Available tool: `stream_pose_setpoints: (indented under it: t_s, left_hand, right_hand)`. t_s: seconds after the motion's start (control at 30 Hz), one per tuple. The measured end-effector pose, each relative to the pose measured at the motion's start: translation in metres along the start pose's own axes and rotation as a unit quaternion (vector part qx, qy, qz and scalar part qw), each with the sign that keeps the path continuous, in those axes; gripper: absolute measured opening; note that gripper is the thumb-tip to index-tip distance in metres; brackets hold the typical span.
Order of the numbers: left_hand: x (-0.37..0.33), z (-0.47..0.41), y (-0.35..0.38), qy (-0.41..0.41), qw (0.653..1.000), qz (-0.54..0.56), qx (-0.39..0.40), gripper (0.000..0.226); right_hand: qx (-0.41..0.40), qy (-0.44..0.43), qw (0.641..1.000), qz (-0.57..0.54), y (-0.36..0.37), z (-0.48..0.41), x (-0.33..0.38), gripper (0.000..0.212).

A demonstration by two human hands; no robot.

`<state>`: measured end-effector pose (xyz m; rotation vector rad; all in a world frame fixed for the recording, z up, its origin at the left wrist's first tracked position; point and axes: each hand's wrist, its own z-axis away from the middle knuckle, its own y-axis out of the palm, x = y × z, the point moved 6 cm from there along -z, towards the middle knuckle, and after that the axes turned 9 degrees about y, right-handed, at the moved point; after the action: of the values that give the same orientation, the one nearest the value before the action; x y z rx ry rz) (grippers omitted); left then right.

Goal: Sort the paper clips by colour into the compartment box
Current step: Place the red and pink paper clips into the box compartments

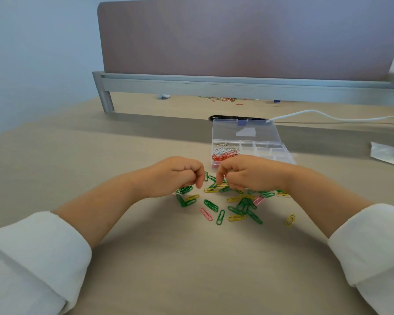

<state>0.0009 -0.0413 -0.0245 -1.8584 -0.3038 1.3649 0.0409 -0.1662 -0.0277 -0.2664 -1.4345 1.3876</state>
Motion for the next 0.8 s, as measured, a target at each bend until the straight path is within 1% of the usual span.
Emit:
stream_pose_setpoints:
  t_s: [0.1,0.17,0.27,0.33,0.43,0.53,0.57,0.63,0.7,0.73,0.8]
  left_hand:
    - [0.003,-0.001,0.003,0.001,0.999,0.033,-0.004,0.034]
    - [0.006,-0.001,0.008,-0.002,0.999,0.039,0.012,0.034]
    - [0.007,-0.001,0.011,-0.015,0.997,0.058,0.039,0.039]
    - [0.005,-0.002,0.011,-0.022,0.995,0.089,0.031,0.041]
    - [0.000,-0.001,0.011,-0.001,0.996,0.085,0.030,0.045]
    - [-0.001,0.001,0.014,0.005,0.995,0.089,0.048,0.047]
    - [-0.001,0.001,0.013,0.000,0.995,0.091,0.048,0.043]
    - [-0.002,0.002,0.014,-0.005,0.995,0.084,0.053,0.029]
    - [-0.006,0.003,0.017,0.000,0.995,0.064,0.071,0.018]
    - [-0.007,0.003,0.018,0.003,0.996,0.044,0.075,0.025]
    - [-0.005,0.002,0.017,-0.002,0.998,-0.016,0.061,0.048]
  right_hand:
    - [0.002,0.002,1.000,-0.013,0.001,-0.002,0.000,0.026]
    - [0.004,-0.002,1.000,-0.017,0.000,-0.002,0.000,0.024]
    - [0.000,-0.005,0.999,-0.053,0.000,-0.004,-0.002,0.024]
    - [-0.016,-0.006,0.998,-0.065,-0.004,-0.006,-0.005,0.026]
    - [-0.041,-0.009,0.995,-0.089,-0.007,-0.006,-0.004,0.028]
    - [-0.041,-0.008,0.988,-0.150,-0.007,-0.004,-0.004,0.031]
    - [-0.040,-0.009,0.986,-0.160,-0.007,-0.004,-0.004,0.032]
    - [-0.048,-0.009,0.986,-0.158,-0.010,-0.003,-0.005,0.033]
    - [-0.063,-0.017,0.989,-0.130,-0.012,-0.001,-0.005,0.033]
    - [-0.068,-0.020,0.991,-0.113,-0.013,-0.001,-0.005,0.033]
    - [-0.069,-0.024,0.993,-0.092,-0.012,0.000,-0.004,0.033]
